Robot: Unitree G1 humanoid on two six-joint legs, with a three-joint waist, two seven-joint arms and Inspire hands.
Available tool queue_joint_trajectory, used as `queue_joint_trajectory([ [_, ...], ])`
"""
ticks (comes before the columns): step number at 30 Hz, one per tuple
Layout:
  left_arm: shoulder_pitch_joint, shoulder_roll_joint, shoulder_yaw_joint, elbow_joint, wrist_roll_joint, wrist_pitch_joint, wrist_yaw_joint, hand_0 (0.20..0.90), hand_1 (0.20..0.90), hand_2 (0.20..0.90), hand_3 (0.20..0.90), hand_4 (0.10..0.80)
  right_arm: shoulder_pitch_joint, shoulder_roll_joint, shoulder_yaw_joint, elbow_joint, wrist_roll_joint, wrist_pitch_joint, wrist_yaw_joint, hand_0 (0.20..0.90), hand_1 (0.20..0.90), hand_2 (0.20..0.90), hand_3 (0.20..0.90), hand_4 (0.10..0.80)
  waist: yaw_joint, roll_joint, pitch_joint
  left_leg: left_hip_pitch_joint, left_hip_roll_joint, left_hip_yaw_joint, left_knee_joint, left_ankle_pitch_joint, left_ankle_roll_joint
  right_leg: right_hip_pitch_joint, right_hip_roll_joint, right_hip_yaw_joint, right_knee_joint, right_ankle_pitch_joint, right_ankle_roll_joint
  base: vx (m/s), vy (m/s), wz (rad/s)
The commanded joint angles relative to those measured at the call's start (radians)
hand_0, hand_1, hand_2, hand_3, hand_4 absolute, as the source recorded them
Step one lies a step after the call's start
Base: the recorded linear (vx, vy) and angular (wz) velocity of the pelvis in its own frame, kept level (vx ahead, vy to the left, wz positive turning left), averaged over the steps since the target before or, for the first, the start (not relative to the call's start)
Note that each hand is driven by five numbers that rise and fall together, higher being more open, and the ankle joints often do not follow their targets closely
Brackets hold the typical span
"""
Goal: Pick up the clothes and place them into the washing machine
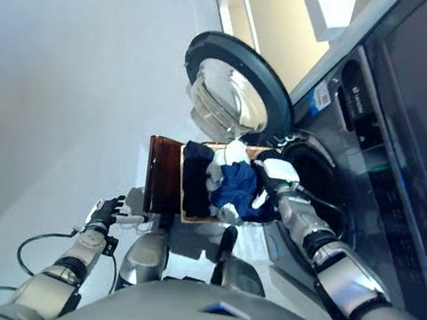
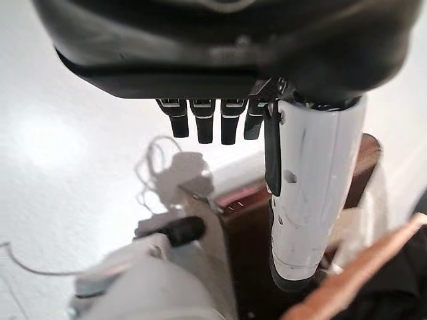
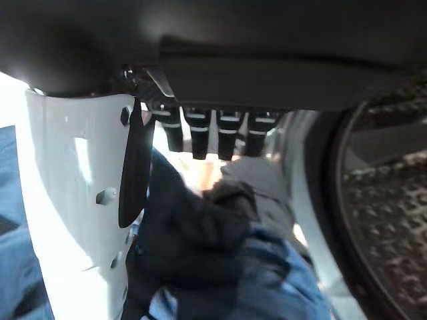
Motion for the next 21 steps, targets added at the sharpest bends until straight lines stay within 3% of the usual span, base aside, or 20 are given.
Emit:
queue_joint_trajectory([
  [1,-0.091,0.029,-0.048,-0.017,-0.047,-0.052,0.048,0.900,0.900,0.900,0.900,0.800,-0.147,-0.043,0.007,0.012,0.012,0.018,-0.078,0.900,0.900,0.900,0.900,0.800,0.014,-0.004,0.019,-0.045,-0.006,-0.015,-0.008,0.010,-0.074,-0.043,-0.057,0.026,0.039,-0.004,0.061,-0.103,0.034,0.04],
  [21,-0.140,0.022,-0.073,-0.022,-0.079,-0.061,0.087,0.900,0.900,0.900,0.900,0.800,-0.194,0.012,0.034,0.080,0.029,0.048,-0.090,0.900,0.900,0.900,0.900,0.800,0.036,0.027,0.066,-0.133,-0.037,-0.024,-0.008,0.035,-0.077,-0.133,-0.085,0.043,0.042,0.033,0.069,-0.029,0.012,0.04],
])
